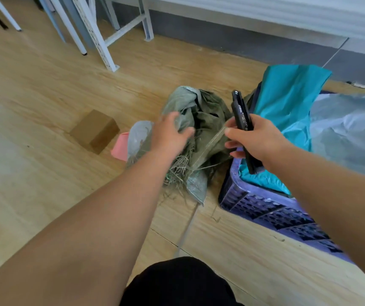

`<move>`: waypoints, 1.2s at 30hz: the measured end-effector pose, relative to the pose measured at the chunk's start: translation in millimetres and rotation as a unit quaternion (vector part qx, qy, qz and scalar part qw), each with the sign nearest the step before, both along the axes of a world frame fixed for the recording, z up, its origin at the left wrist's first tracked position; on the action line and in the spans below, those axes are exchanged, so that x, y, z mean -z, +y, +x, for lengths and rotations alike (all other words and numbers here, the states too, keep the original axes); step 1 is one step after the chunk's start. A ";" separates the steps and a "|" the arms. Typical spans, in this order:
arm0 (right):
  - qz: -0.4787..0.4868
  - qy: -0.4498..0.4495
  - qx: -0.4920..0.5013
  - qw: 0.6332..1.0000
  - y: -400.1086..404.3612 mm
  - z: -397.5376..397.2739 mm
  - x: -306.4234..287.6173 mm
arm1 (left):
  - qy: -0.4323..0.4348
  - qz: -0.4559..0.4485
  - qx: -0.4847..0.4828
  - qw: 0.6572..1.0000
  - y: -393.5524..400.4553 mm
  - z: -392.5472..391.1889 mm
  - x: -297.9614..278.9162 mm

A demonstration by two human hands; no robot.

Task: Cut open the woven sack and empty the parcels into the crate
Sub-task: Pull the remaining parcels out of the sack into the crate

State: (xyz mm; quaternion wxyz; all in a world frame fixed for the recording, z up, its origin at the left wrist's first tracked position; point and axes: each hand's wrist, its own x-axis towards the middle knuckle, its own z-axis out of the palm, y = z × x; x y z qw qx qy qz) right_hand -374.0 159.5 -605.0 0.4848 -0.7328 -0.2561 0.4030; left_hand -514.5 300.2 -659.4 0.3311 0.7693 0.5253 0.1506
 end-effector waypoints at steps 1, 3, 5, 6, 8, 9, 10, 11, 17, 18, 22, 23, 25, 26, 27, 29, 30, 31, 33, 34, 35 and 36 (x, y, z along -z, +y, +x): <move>-0.001 -0.007 0.007 1.000 -1.0 0.8 0.4 | 0.022 0.011 0.064 0.998 -9.4 15.9 6.9; -0.004 -0.023 0.018 1.000 -4.0 3.7 0.3 | 0.122 0.037 0.154 0.980 -29.5 41.1 26.3; -0.012 -0.034 0.019 0.999 -7.0 6.9 -0.1 | 0.194 0.107 0.160 0.962 -38.5 55.2 45.6; -0.018 -0.041 0.017 0.999 -7.9 8.2 0.0 | 0.202 0.142 0.135 0.960 -36.5 58.6 51.6; -0.029 -0.046 0.008 0.998 -8.9 8.8 0.8 | 0.193 0.162 0.054 0.966 -21.3 57.7 55.0; -0.034 -0.043 0.003 0.999 -8.6 8.4 1.6 | 0.190 0.140 0.009 0.972 -9.5 54.9 56.3; -0.038 -0.037 -0.003 0.999 -8.0 7.3 2.5 | 0.191 0.102 -0.033 0.976 3.4 50.9 58.0; -0.042 -0.028 -0.010 0.999 -6.6 5.7 3.3 | 0.181 0.047 -0.073 0.980 16.6 45.2 60.4; -0.052 0.030 0.003 0.998 4.1 -2.7 4.5 | 0.031 -0.225 -0.179 0.957 46.6 25.0 61.2; -0.053 0.029 0.004 0.998 4.8 -3.8 4.5 | 0.006 -0.219 -0.174 0.960 43.4 27.5 58.2; -0.055 0.019 0.009 0.998 8.1 -6.2 7.9 | -0.236 -0.130 -0.317 0.910 33.6 1.1 41.9; -0.057 0.013 0.008 0.998 9.1 -5.5 8.3 | -0.267 -0.089 -0.360 0.890 29.2 -13.5 35.3; -0.066 0.006 -0.008 0.998 15.6 -12.7 11.5 | -0.304 -0.010 -0.418 0.856 17.6 -53.1 22.2; -0.064 0.004 -0.015 0.998 17.8 -13.8 12.8 | -0.328 0.018 -0.431 0.840 11.9 -65.6 16.7; -0.059 0.012 -0.029 0.998 21.9 -19.4 14.5 | -0.339 0.057 -0.445 0.827 8.2 -82.4 11.4; -0.051 0.025 -0.057 0.997 30.1 -34.3 15.6 | -0.323 0.160 -0.478 0.801 3.4 -116.4 -2.9; -0.049 0.030 -0.070 0.996 33.8 -41.5 15.9 | -0.304 0.207 -0.486 0.793 2.0 -134.8 -10.9; -0.048 0.034 -0.083 0.995 37.1 -48.5 16.0 | -0.277 0.247 -0.492 0.787 2.7 -154.6 -15.4; -0.050 0.035 -0.109 0.992 42.1 -60.5 15.7 | -0.215 0.282 -0.502 0.789 0.9 -187.9 -15.9; -0.052 0.032 -0.124 0.990 43.5 -65.3 15.4 | -0.193 0.278 -0.510 0.791 -2.9 -199.6 -13.4; -0.056 0.029 -0.138 0.988 44.5 -69.6 15.1 | -0.176 0.267 -0.521 0.791 -8.6 -208.2 -8.6; -0.059 0.027 -0.152 0.986 45.2 -73.3 15.0 | -0.160 0.253 -0.535 0.790 -15.5 -214.3 -1.3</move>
